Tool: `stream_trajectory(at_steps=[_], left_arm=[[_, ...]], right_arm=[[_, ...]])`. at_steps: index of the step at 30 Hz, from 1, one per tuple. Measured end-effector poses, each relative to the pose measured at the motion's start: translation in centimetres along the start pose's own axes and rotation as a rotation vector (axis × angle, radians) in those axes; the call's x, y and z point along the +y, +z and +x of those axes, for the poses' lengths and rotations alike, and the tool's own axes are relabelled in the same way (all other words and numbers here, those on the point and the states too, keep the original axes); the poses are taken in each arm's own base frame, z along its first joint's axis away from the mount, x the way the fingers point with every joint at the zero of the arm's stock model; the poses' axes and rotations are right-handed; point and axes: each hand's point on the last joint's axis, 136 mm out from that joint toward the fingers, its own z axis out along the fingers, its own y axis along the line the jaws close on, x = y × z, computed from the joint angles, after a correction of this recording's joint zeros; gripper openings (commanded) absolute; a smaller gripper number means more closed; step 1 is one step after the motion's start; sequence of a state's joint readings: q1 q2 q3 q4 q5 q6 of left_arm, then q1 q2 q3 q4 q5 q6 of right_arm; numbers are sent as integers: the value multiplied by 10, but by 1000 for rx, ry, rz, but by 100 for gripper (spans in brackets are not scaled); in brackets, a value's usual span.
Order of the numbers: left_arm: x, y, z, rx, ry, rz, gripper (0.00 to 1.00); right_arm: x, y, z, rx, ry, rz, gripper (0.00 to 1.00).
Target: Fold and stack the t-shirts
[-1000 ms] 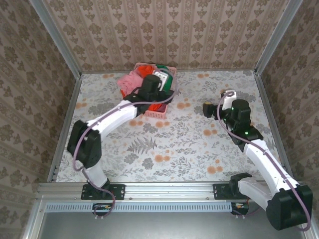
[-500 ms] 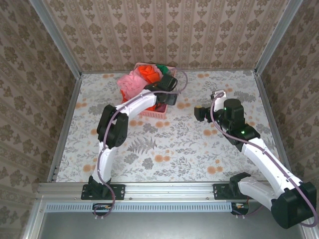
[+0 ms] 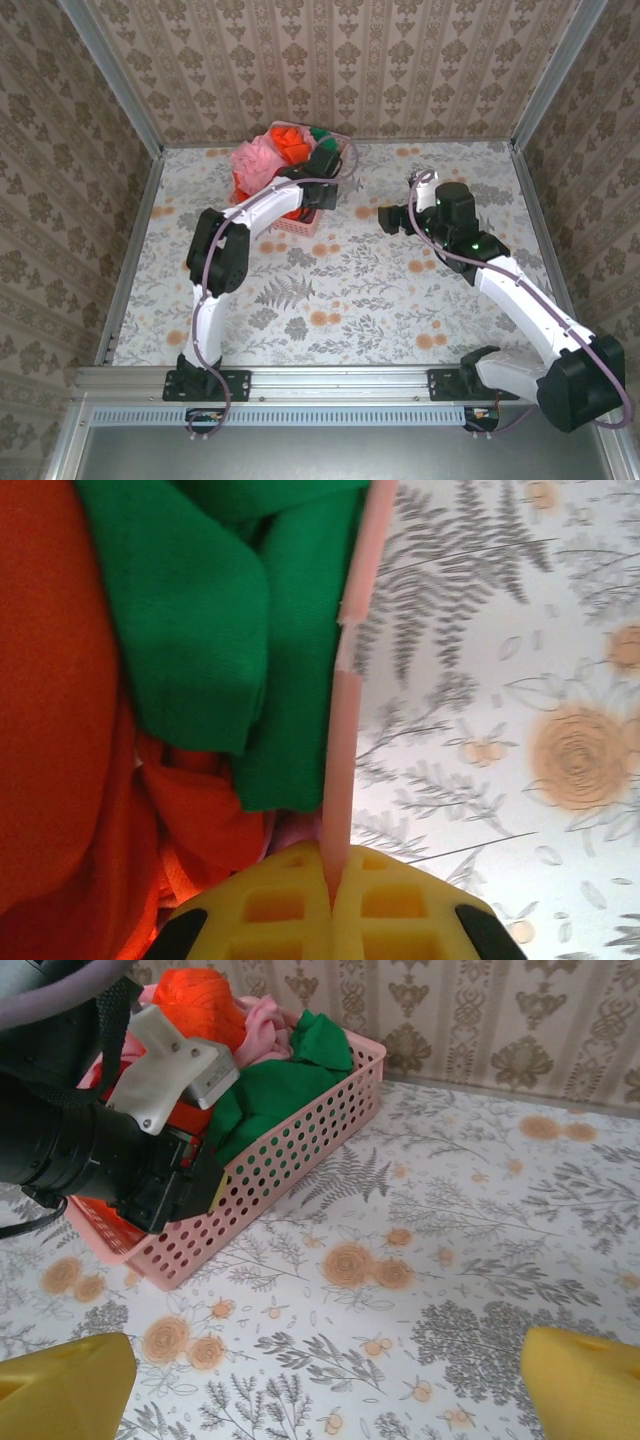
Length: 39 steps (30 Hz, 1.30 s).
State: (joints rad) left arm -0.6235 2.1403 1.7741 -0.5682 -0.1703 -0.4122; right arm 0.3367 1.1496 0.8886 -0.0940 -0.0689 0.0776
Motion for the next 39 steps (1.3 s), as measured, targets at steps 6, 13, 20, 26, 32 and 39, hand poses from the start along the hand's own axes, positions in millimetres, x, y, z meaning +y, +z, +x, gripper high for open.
stream_trajectory(at_steps=[6, 13, 20, 26, 32, 39], left_arm=[[55, -15, 13, 18, -87, -75, 0], [129, -26, 24, 26, -219, -178, 0], [193, -27, 21, 17, -268, -244, 0], [229, -29, 18, 29, -214, -244, 0], [251, -27, 4, 31, -110, -227, 0], [266, -18, -5, 40, -22, -216, 0]], right_arm=[[17, 18, -2, 27, -14, -57, 100], [46, 33, -10, 32, -38, -142, 100], [90, 44, -24, 9, -70, -255, 100], [110, 57, -19, 26, -80, -308, 100], [113, 63, -21, 32, -80, -320, 100], [115, 68, -26, 29, -81, -325, 100]])
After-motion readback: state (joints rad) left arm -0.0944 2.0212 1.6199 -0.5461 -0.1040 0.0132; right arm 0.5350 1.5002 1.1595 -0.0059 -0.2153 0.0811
